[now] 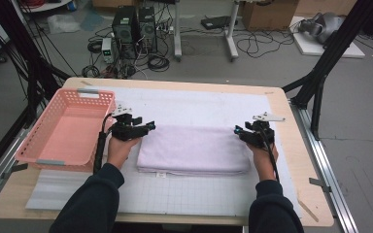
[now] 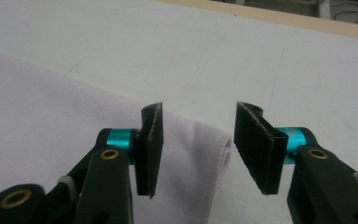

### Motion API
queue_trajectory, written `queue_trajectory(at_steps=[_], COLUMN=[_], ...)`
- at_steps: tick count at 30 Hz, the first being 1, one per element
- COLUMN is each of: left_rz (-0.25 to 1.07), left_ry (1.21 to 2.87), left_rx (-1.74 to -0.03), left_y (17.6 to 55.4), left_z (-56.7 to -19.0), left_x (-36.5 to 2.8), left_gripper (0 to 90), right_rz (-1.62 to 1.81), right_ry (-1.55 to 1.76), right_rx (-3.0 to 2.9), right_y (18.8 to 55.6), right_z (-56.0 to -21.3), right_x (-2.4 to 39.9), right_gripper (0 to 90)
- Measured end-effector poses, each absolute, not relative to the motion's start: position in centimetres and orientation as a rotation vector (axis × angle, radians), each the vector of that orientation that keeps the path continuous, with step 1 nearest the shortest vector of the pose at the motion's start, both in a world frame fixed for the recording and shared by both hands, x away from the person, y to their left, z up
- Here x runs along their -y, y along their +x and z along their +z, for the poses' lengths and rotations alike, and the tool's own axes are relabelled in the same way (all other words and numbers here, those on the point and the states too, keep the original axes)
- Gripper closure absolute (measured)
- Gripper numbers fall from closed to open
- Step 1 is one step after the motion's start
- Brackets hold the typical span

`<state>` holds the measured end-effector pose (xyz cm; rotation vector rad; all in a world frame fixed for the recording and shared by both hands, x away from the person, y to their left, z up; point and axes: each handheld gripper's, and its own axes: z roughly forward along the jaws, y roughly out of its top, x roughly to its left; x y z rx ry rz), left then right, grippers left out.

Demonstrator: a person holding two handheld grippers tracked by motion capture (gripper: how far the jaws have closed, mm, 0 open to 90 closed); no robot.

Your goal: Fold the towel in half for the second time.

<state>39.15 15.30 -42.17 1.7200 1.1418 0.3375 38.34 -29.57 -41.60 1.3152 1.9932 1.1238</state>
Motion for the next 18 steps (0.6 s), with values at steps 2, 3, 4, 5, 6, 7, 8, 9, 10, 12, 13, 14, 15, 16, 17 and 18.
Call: queue_trajectory(at_steps=[2,3,4,5,6,7,8,9,10,12,13,14,15,16,17,18], left_rz=[0.335,0.343,0.336,0.335,0.338,0.34,0.337,0.331,0.333,0.319,0.308,0.302,0.288,0.283,0.286,0.29], left_ry=[1.743,1.733,1.735,1.748,1.758,1.767,1.768,1.776,1.781,1.781,1.796,1.806,1.81,1.823,1.837,1.833], left_rx=[-1.115,-1.103,-1.085,-1.071,-1.06,-1.055,-1.056,-1.052,-1.053,-1.052,-1.053,-1.051,-1.045,-1.038,-1.035,-1.033], left_y=[38.5,38.1,37.8,37.4,37.1,36.7,36.4,36.1,35.8,35.2,34.9,34.6,34.3,33.9,33.6,33.1], left_z=[-41.9,-41.7,-41.6,-41.6,-41.6,-41.6,-41.7,-41.8,-41.9,-42.2,-42.4,-42.5,-42.7,-42.8,-42.9,-43.0], left_x=[-15.2,-15.2,-15.2,-15.2,-15.2,-15.2,-15.3,-15.3,-15.4,-15.5,-15.5,-15.5,-15.4,-15.4,-15.5,-15.6], left_gripper=[30.9,31.5,32.9,35.3,36.7,36.7,36.6,36.1,35.8,34.9,34.6,33.2,32.7,32.7,32.7,33.0], right_rz=[1.141,1.149,1.157,1.158,1.152,1.151,1.153,1.16,1.157,1.166,1.165,1.163,1.166,1.167,1.164,1.164], right_ry=[1.306,1.297,1.299,1.295,1.297,1.282,1.271,1.262,1.257,1.252,1.239,1.237,1.237,1.244,1.243,1.247], right_rx=[-1.986,-1.985,-1.989,-1.996,-2.003,-2.01,-2.012,-2.015,-2.026,-2.039,-2.047,-2.052,-2.06,-2.07,-2.082,-2.091], right_y=[37.5,37.2,36.7,36.3,35.9,35.4,34.9,34.4,33.9,32.8,32.3,31.8,31.3,30.9,30.4,30.0], right_z=[-41.3,-41.3,-41.3,-41.3,-41.3,-41.3,-41.3,-41.4,-41.4,-41.5,-41.6,-41.7,-41.8,-42.0,-42.2,-42.3], right_x=[29.8,30.0,30.1,30.3,30.3,30.4,30.5,30.6,30.6,30.8,30.8,30.9,31.0,31.0,31.0,31.0], right_gripper=[48.9,48.6,48.3,48.1,47.9,48.0,48.0,48.6,49.9,51.0,52.0,52.2,52.6,53.2,53.4,53.9])
